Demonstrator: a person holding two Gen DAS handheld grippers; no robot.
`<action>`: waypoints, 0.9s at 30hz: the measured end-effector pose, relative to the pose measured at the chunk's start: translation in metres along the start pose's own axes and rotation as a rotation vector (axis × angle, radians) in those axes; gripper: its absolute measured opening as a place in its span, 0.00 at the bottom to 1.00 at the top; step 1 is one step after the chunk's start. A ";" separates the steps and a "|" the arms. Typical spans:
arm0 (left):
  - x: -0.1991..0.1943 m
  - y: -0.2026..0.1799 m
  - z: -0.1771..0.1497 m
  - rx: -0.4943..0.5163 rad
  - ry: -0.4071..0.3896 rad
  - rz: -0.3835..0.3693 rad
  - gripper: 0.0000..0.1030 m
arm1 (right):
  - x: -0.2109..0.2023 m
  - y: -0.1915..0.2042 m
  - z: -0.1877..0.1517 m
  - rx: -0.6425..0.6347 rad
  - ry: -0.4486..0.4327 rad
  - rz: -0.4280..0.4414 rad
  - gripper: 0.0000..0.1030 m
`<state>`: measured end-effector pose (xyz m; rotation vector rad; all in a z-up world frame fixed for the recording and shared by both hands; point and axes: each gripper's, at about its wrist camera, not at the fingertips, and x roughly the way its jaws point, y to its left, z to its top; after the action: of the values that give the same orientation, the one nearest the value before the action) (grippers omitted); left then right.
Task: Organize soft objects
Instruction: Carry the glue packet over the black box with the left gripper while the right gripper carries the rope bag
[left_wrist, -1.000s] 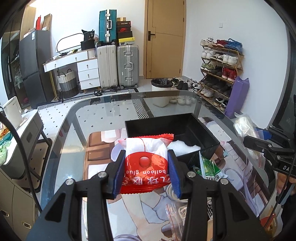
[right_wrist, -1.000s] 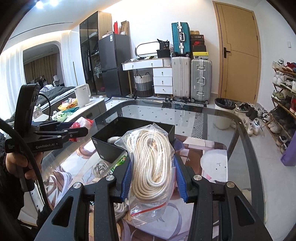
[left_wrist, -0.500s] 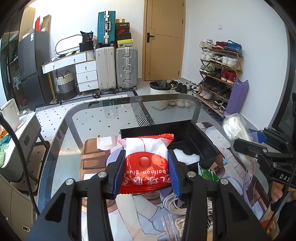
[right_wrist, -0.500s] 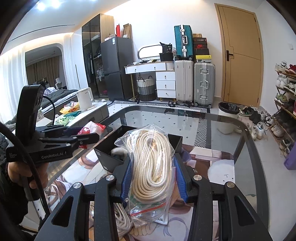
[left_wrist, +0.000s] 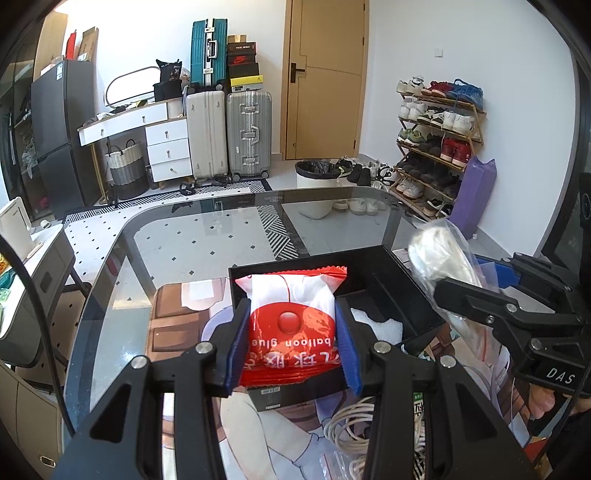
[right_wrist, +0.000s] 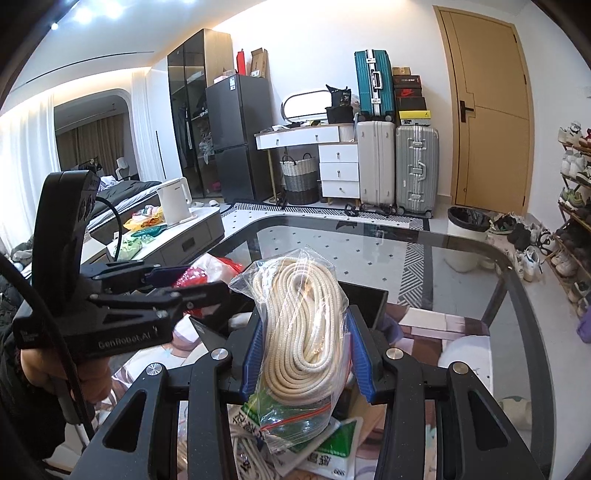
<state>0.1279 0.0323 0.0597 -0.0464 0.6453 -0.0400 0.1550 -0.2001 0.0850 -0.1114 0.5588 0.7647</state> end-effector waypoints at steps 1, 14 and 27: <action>0.001 0.000 0.000 0.000 0.001 -0.002 0.41 | 0.003 0.000 0.001 0.002 -0.002 0.000 0.41; 0.023 0.005 0.004 -0.018 0.007 -0.007 0.41 | 0.038 -0.007 0.014 0.008 -0.004 0.023 0.41; 0.041 0.009 0.004 -0.017 0.023 -0.005 0.41 | 0.070 -0.016 0.013 0.002 0.035 0.012 0.41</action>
<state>0.1627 0.0394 0.0376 -0.0638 0.6688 -0.0402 0.2124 -0.1642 0.0582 -0.1195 0.5939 0.7751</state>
